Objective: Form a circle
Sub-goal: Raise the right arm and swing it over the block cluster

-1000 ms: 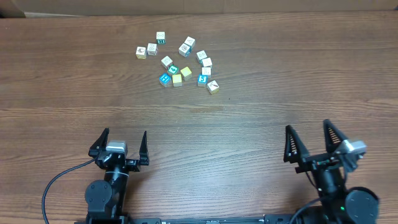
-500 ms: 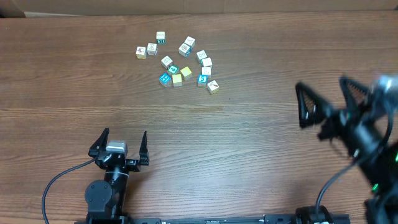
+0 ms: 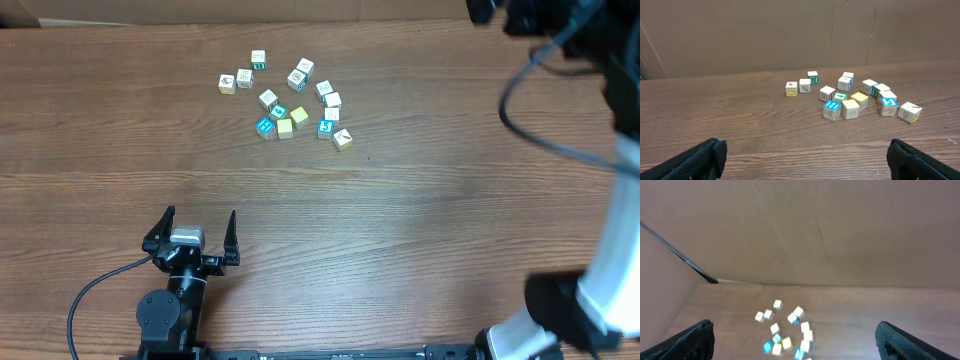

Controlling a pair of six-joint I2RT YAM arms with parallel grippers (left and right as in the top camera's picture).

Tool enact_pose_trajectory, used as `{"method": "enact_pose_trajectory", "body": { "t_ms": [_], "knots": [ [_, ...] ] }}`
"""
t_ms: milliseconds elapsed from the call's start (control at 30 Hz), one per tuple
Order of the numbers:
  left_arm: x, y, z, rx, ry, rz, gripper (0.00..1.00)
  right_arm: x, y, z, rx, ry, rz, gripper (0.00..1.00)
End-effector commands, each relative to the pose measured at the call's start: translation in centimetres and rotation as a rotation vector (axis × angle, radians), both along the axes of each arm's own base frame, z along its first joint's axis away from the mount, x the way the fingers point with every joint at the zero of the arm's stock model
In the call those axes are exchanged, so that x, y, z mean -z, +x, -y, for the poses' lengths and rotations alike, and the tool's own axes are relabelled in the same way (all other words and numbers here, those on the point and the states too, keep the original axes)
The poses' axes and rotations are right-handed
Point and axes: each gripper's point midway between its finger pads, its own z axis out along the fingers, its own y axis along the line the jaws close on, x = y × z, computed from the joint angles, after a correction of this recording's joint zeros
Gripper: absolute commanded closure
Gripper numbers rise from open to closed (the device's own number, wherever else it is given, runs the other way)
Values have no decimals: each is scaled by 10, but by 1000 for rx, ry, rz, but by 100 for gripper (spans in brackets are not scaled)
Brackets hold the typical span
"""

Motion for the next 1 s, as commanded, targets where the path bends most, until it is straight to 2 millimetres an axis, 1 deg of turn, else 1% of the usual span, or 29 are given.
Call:
{"method": "enact_pose_trajectory", "body": {
  "t_ms": [0, 133, 233, 333, 400, 467, 533, 600, 767, 900, 967],
  "knots": [
    [0, 0, 0, -1, 12, 7, 0, 7, 21, -18, -86, -15, 21, 0],
    [0, 0, 0, -1, 12, 7, 0, 35, 61, -39, -151, -69, 28, 0],
    [0, 0, 0, -1, 12, 7, 1, 54, 82, -53, -177, -81, 20, 0],
    [0, 0, 0, -1, 12, 7, 0, 74, 104, -74, -206, -89, 21, 0],
    [0, 0, 0, -1, 12, 7, 0, 89, 120, -86, -188, -113, 22, 0],
    [0, 0, 0, -1, 12, 7, 0, 106, 132, -93, -153, -163, 16, 0],
    [0, 0, 0, -1, 12, 7, 0, 122, 139, -104, -164, -225, 14, 0],
    [0, 0, 0, -1, 12, 7, 0, 141, 142, -121, -212, -270, 7, 0],
    [0, 0, 0, -1, 12, 7, 1, 177, 149, -151, -262, -285, -39, 0],
    [0, 0, 0, -1, 12, 7, 0, 194, 155, -163, -277, -289, -47, 0],
    [0, 0, 0, -1, 12, 7, 1, 195, 156, -166, -280, -288, -41, 0]
  ]
}}
